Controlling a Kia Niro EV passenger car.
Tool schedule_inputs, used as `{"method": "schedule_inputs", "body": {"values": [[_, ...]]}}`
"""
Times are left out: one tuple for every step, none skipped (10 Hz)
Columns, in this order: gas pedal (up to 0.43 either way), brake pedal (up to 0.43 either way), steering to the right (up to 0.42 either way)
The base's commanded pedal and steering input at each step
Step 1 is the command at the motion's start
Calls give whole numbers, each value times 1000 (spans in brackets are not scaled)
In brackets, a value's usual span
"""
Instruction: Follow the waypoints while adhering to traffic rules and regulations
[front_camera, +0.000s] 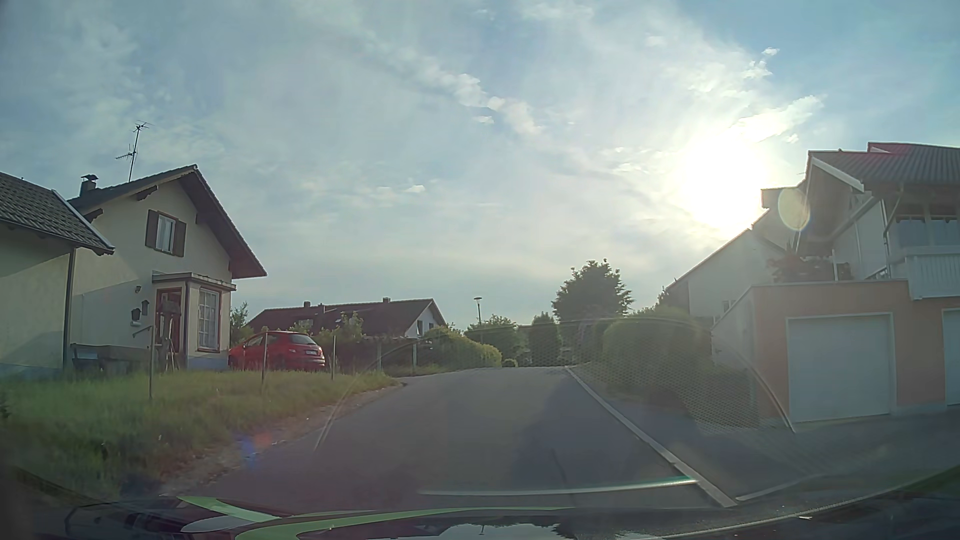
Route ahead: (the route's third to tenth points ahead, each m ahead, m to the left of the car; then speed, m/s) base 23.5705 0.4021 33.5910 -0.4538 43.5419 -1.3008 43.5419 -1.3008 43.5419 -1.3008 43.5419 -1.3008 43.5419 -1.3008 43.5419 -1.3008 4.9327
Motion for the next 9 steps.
{"method": "schedule_inputs", "body": {"values": [[220,0,2],[220,0,2],[197,0,2],[197,0,2],[197,0,2],[197,0,3],[197,0,3],[197,0,3],[197,0,3]]}}
